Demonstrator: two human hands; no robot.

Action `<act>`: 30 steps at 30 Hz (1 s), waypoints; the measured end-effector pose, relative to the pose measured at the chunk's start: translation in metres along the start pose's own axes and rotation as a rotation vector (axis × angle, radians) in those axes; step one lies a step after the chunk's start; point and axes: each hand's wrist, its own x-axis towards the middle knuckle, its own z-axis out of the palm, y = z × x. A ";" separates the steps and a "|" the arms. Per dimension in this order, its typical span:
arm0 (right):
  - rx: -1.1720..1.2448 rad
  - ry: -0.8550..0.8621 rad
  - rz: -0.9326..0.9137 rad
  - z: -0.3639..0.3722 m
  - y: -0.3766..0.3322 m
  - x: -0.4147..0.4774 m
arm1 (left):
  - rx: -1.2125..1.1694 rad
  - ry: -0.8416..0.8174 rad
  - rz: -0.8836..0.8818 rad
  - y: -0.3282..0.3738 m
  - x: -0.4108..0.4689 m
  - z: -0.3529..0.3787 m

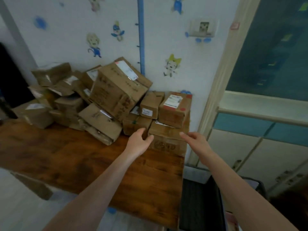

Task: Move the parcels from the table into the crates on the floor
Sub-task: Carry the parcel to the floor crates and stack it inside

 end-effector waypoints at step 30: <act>0.117 -0.224 0.025 0.133 -0.096 0.133 | -0.025 0.328 -0.083 -0.065 0.108 -0.136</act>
